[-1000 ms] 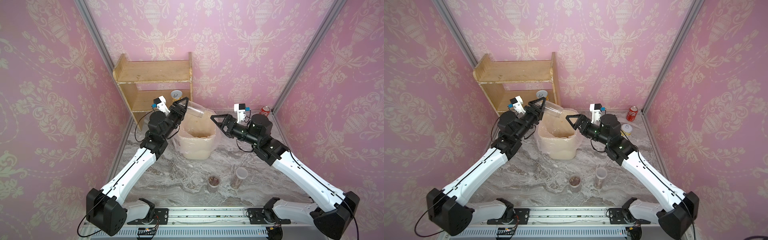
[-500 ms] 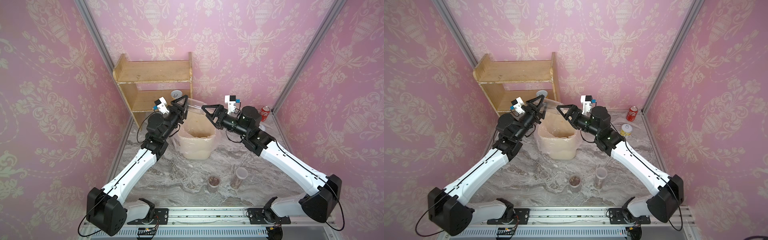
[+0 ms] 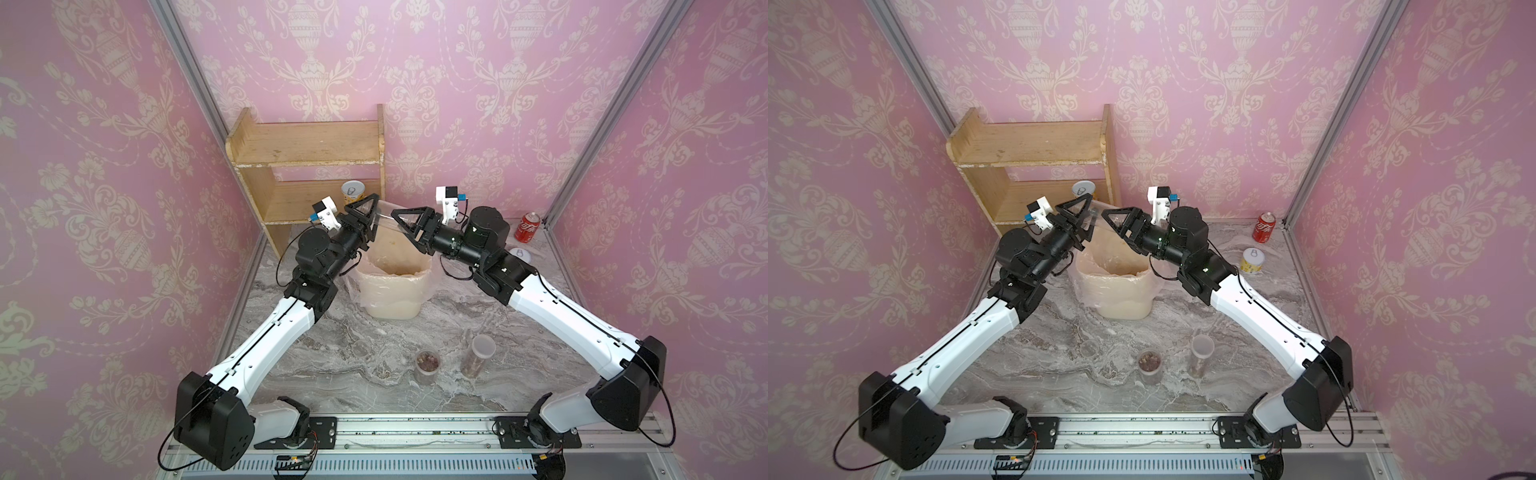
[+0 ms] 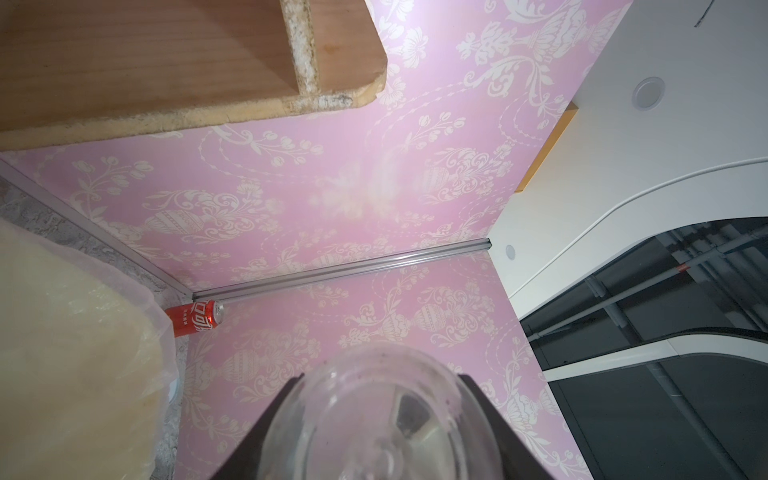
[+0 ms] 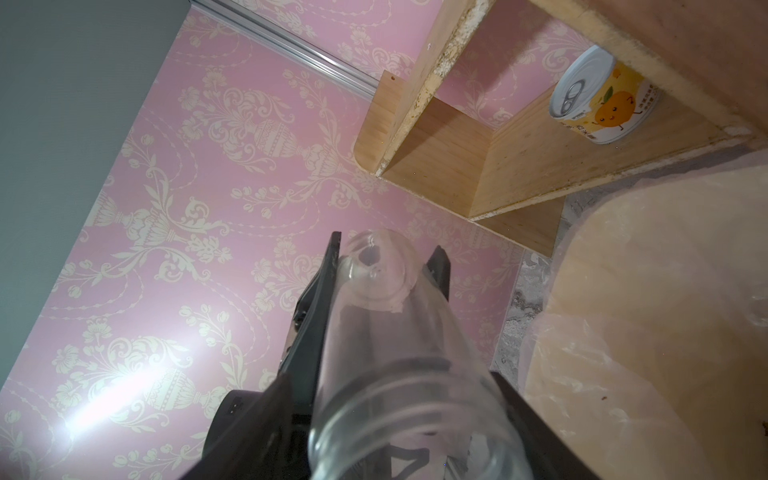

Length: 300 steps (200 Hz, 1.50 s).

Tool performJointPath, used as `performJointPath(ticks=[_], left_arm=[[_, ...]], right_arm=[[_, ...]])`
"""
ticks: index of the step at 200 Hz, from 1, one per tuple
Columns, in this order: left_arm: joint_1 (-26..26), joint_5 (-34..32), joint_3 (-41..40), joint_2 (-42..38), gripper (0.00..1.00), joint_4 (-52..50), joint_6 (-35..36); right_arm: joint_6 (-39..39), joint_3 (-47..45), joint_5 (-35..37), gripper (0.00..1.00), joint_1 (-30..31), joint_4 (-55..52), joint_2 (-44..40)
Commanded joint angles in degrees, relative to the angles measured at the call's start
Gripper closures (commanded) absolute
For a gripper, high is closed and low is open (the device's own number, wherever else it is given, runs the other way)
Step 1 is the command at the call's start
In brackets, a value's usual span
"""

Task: Empty the moldy dried flower tea in the jars
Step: Place the jar at the center of the board.

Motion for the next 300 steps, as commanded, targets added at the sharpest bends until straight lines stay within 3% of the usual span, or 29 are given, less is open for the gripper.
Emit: performJointPath(ticks=[1, 33, 87, 124, 144, 172, 193, 215, 263, 300], left_arm=[[0.4, 1.6, -0.9, 0.4, 0.88, 2.5, -0.9], [0.4, 2.1, -1.0, 0.3, 0.87, 2.6, -0.9], [0.4, 2.2, -1.8, 0.3, 0.77, 3.4, -1.2], [0.4, 2.4, -2.0, 0.2, 0.47, 3.7, -0.8], [0.4, 2.6, -1.7, -0.3, 0.22, 1.9, 0.9], [0.5, 2.2, -1.1, -1.7, 0.03, -2.3, 5.4], [1.0, 2.2, 0.3, -3.6, 0.01, -7.9, 11.4], [2.2, 0.6, 2.8, -7.1, 0.01, -19.0, 22.5], [2.4, -12.1, 9.3, -16.0, 0.01, -45.4, 53.6], [2.4, -18.4, 8.0, -21.0, 0.01, -54.9, 68.2]], right_arm=[[-0.3, 1.9, -0.5, 0.33, 0.3, 1.7, 0.3], [-0.6, 1.9, -0.1, 0.42, 0.3, 2.1, 1.0], [-2.4, 1.7, -0.1, 0.54, 0.3, 0.8, 0.5], [-4.7, 1.8, -0.3, 0.64, 0.3, -0.9, -0.4], [-6.1, 1.9, -0.4, 0.65, 0.3, -2.2, -1.2], [-8.4, 1.9, 0.3, 0.67, 0.3, -4.8, -2.7], [-10.5, 1.9, 0.6, 0.69, 0.3, -7.4, -4.0], [-13.4, 2.4, 0.3, 0.69, 0.3, -11.3, -5.6], [-23.9, 6.8, -1.5, 0.70, 0.8, -27.4, -8.3], [-35.6, 13.6, -0.9, 0.70, 4.2, -43.2, -7.8]])
